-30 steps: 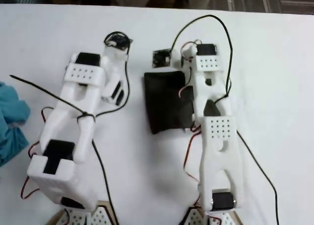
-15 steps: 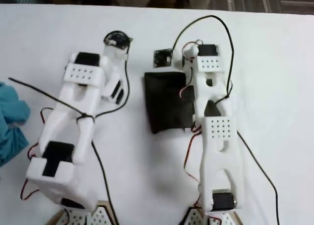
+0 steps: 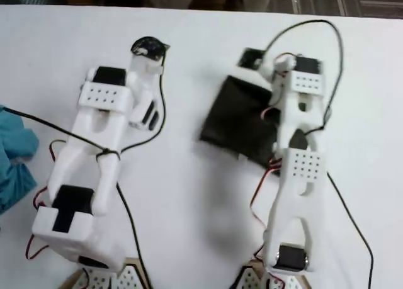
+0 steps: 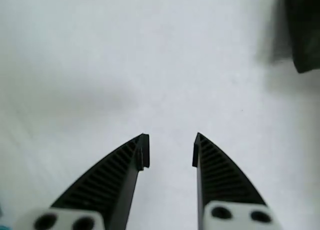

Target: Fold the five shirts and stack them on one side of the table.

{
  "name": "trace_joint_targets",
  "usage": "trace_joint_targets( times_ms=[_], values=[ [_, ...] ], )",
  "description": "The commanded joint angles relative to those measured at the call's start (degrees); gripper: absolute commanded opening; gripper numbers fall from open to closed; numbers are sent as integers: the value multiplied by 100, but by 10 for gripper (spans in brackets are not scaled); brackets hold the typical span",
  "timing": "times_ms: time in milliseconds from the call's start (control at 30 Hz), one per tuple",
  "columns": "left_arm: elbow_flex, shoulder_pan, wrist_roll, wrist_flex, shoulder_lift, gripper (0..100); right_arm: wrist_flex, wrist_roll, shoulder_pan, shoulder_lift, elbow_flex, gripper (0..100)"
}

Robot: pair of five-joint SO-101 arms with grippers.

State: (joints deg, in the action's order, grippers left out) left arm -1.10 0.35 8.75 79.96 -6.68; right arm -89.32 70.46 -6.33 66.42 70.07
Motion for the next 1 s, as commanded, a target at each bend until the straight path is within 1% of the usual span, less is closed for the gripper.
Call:
trace_joint_targets(
  times_ms=[0, 133, 233, 333, 433, 533, 633, 767, 867, 967],
  values=[
    [48, 9, -387, -88, 308, 172, -426, -316, -338, -620, 79, 22],
    [13, 378, -774, -387, 290, 172, -989, -1073, -444, -734, 79, 22],
    [22, 870, -1002, -738, 185, 172, -1042, -1837, -488, -796, 79, 22],
    [22, 1213, -1240, -1116, -308, 172, -1042, -2585, -470, -919, 70, 21],
    [154, 1407, -1266, -1398, -1204, 173, -1103, -2760, -400, -998, 35, 21],
    [769, 1433, -1240, -1380, -2136, 173, -1156, -2760, -400, -1007, 35, 21],
    [1859, 1433, -1222, -747, -2875, 173, -1156, -2760, -409, -971, 26, 21],
    [3424, 1521, -835, 387, -3596, 173, -1156, -2760, -374, -963, 26, 21],
    [4505, 1574, -378, 976, -3965, 173, -1156, -2760, -365, -963, 26, 21],
    [5367, 1618, 308, 1407, -4290, 173, -1156, -2752, -391, -954, 18, 21]
  ],
)
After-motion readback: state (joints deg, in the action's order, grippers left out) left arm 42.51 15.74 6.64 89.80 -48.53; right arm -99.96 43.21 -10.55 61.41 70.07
